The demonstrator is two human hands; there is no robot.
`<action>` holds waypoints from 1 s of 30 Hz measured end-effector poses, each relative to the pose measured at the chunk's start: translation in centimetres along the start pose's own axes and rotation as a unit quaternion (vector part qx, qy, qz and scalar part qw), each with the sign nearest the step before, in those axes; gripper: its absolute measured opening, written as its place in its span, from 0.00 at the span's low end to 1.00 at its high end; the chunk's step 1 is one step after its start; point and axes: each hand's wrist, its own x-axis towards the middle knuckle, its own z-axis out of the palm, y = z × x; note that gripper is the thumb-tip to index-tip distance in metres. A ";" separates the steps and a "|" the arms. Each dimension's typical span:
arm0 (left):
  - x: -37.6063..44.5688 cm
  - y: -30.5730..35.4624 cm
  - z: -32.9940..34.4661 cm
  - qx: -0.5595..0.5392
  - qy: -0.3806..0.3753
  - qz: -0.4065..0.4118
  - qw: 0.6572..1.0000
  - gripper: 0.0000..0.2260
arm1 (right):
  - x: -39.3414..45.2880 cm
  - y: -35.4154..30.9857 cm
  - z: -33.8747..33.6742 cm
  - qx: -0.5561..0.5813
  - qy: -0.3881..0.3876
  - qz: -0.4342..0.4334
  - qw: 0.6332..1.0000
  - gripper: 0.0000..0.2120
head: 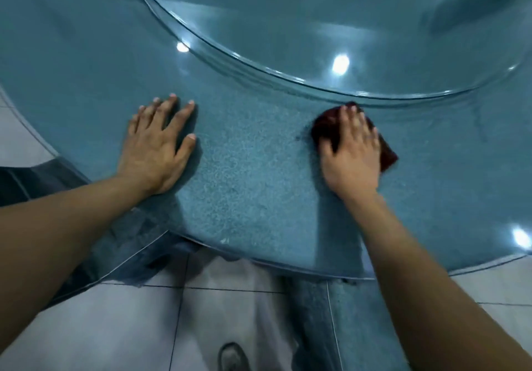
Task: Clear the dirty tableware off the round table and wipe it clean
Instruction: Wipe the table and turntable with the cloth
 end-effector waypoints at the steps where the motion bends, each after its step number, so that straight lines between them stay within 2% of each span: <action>1: 0.0 0.1 -0.1 -0.001 0.003 -0.001 1.000 0.29 | 1.2 1.9 -0.4 -0.002 0.007 0.068 0.998 0.36; 3: 0.3 0.3 -0.2 -0.006 0.004 -0.002 1.000 0.28 | 2.8 3.2 -0.6 -0.006 0.016 0.155 0.988 0.35; 5: 0.2 0.2 0.0 -0.003 0.005 -0.004 1.000 0.27 | 3.3 0.8 0.2 -0.012 0.026 0.176 0.984 0.34; 7: 0.1 0.2 0.0 -0.001 0.010 -0.002 1.000 0.26 | 3.4 -4.6 1.4 -0.001 0.022 0.126 0.992 0.35; 9: 0.2 0.0 -0.2 -0.011 0.011 -0.001 1.000 0.26 | 3.1 -11.6 2.7 0.009 -0.003 0.041 0.999 0.36; 12: 0.1 0.0 -0.3 -0.025 0.017 -0.012 0.999 0.26 | 2.6 -19.5 4.2 0.020 -0.038 -0.059 0.997 0.37; 14: 0.1 0.2 -0.4 -0.034 0.017 -0.009 0.999 0.25 | 2.6 -19.5 4.2 0.028 -0.058 -0.095 0.993 0.37; 16: 0.1 0.2 -0.6 -0.039 0.016 -0.008 0.999 0.25 | 2.1 -16.6 3.3 0.033 -0.057 -0.107 0.992 0.36; 18: 0.0 0.2 -0.8 -0.036 0.007 -0.009 0.999 0.26 | 0.9 -12.0 2.0 0.031 -0.046 -0.065 0.996 0.36; 23: 0.2 0.4 -1.0 -0.032 -0.003 -0.015 0.999 0.26 | -2.6 0.7 -1.5 -0.011 -0.016 0.148 0.989 0.34; 27: 0.1 0.3 -1.1 -0.054 -0.004 -0.015 0.998 0.27 | -2.1 -0.9 -1.1 -0.018 -0.002 0.240 0.971 0.34; 30: 0.3 -0.2 -1.2 -0.101 -0.011 -0.003 0.995 0.28 | -2.3 -7.2 0.3 -0.018 0.002 0.215 0.976 0.35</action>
